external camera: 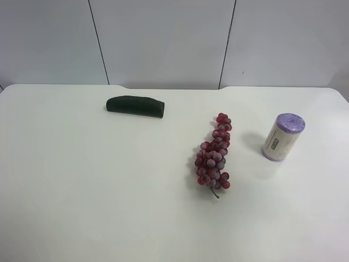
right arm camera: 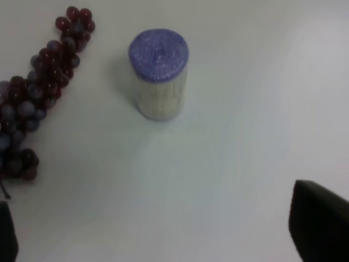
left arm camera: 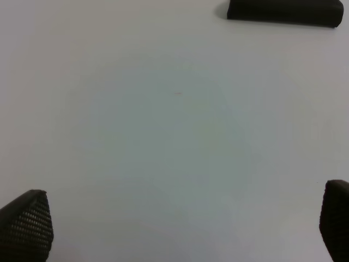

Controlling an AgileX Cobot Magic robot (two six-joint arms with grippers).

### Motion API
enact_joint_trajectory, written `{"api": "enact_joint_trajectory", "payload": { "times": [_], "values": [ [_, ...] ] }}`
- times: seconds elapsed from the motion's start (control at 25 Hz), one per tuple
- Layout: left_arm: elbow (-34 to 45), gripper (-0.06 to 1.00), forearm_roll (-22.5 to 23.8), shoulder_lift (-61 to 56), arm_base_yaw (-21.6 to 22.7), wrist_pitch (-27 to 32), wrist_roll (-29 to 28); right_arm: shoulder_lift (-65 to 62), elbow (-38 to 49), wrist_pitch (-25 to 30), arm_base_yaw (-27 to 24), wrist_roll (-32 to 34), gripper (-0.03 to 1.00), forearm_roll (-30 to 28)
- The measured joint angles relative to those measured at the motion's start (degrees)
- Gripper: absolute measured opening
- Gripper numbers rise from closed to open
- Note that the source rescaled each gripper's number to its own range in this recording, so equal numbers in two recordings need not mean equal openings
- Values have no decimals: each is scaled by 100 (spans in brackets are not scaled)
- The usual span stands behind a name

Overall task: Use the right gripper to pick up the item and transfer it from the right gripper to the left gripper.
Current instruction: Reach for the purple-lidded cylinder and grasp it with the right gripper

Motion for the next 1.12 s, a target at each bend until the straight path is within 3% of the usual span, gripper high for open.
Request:
{"api": "enact_joint_trajectory", "payload": {
  "times": [0.24, 0.48, 0.76, 1.12],
  "values": [
    [0, 100, 0, 0, 0, 0, 0, 1552, -834, 70, 0, 180, 100, 0],
    [0, 100, 0, 0, 0, 0, 0, 3204, -1775, 588, 0, 374, 100, 0],
    [0, 100, 0, 0, 0, 0, 0, 4736, -2885, 758, 0, 391, 100, 0],
    [0, 100, 0, 0, 0, 0, 6, 6139, -3188, 747, 0, 303, 100, 0]
  ]
}}
